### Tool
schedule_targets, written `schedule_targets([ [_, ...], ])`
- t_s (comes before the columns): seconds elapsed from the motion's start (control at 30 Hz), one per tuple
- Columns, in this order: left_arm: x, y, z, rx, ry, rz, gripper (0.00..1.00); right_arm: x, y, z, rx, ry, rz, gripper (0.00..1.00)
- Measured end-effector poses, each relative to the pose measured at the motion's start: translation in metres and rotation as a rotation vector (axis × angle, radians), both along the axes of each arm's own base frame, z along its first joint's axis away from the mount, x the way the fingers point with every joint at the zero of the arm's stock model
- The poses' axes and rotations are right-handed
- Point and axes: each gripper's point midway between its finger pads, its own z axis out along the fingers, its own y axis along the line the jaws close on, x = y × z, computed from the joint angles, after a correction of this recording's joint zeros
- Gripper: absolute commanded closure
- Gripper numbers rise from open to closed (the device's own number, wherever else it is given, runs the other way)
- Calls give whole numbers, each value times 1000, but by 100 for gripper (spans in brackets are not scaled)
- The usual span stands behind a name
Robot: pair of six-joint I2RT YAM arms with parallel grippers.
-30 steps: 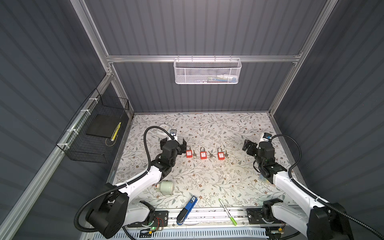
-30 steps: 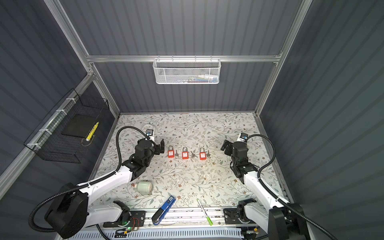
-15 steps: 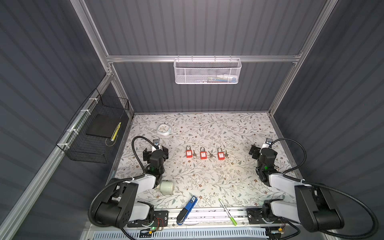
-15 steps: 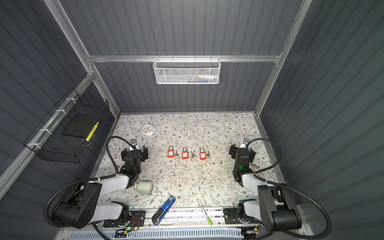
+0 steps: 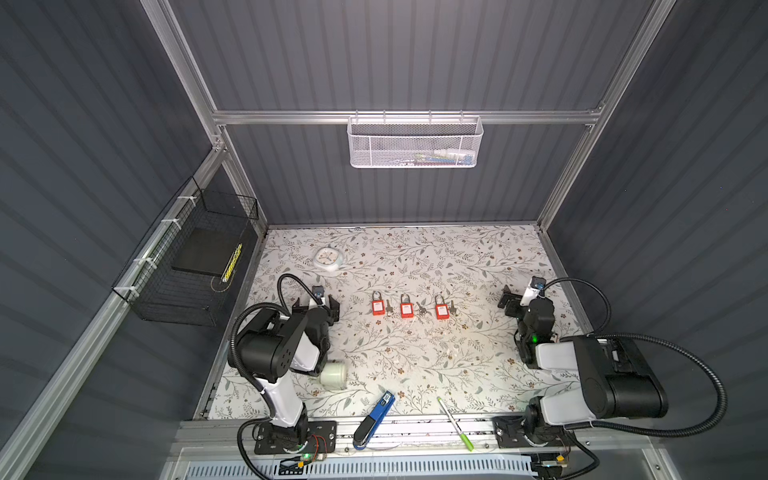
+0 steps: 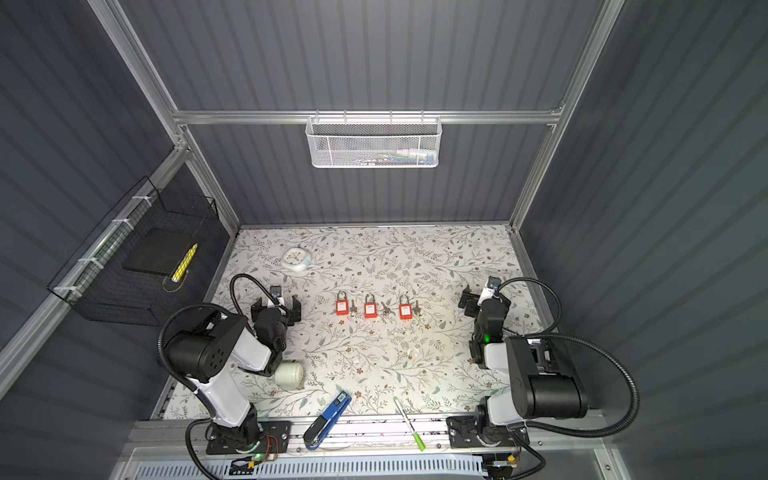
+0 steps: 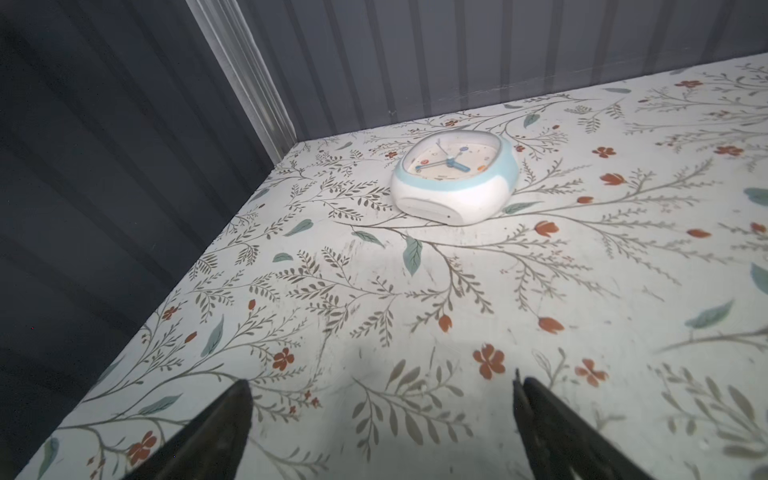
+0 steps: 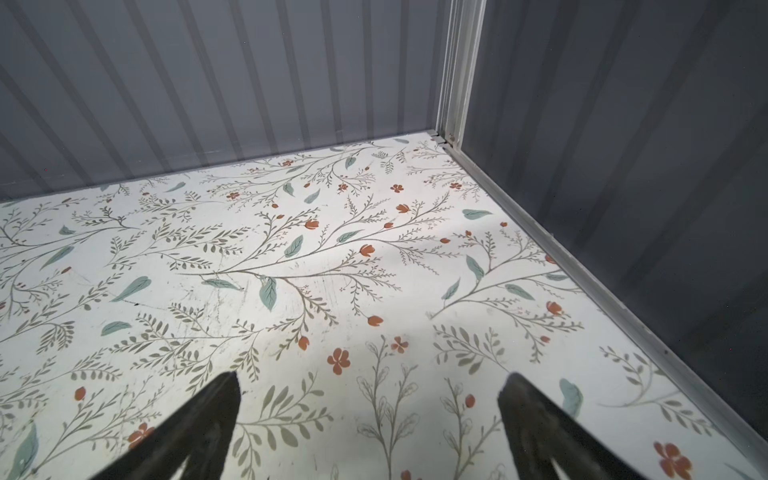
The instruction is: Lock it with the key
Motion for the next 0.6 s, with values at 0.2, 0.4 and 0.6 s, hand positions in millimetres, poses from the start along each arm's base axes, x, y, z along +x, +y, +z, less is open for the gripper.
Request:
schedule_targets([
  [0.2, 30, 23, 11, -84, 16, 52, 0, 5, 2, 6, 6, -13, 18, 1],
  [0.4, 25, 27, -6, -106, 86, 55, 0, 4, 3, 3, 8, -1, 25, 1],
  [0.6, 24, 25, -10, -111, 104, 50, 0, 4, 4, 1, 10, 8, 30, 1],
])
